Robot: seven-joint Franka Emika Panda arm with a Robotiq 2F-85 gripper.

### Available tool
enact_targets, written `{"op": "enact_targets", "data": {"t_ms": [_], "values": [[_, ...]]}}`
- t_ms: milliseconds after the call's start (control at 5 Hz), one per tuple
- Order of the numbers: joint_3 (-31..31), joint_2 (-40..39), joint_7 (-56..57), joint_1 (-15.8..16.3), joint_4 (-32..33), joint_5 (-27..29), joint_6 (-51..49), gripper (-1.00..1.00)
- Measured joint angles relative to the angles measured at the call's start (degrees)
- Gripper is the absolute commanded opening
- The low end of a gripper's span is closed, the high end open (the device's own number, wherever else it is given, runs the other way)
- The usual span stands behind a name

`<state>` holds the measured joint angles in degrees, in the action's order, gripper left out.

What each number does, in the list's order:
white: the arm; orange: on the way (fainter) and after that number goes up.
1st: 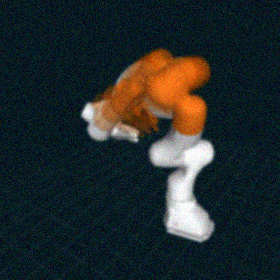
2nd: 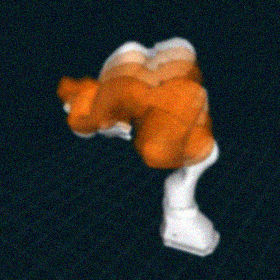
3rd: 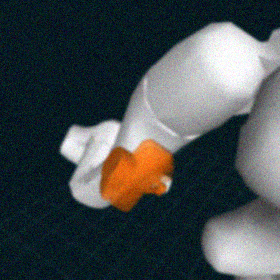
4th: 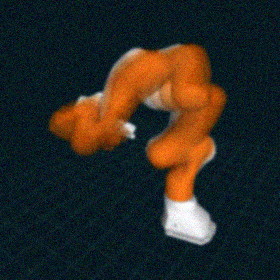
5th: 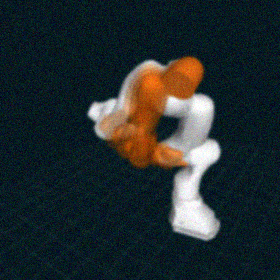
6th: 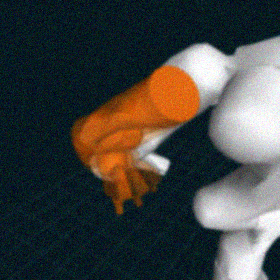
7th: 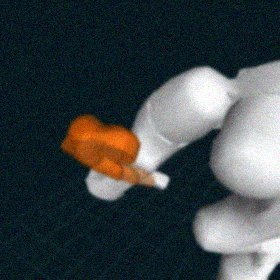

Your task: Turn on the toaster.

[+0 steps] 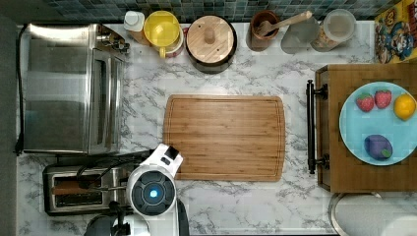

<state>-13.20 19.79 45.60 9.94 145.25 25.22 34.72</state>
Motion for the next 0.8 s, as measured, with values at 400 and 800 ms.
{"op": "enact_targets", "data": {"t_ms": [400, 800], "values": [[0.0, -1.7, 0.0, 2.3, 0.0, 7.1, -2.0, -1.00], [-3.6, -3.6, -1.1, 1.3, 0.1, 2.4, -0.9, -1.00]]}}
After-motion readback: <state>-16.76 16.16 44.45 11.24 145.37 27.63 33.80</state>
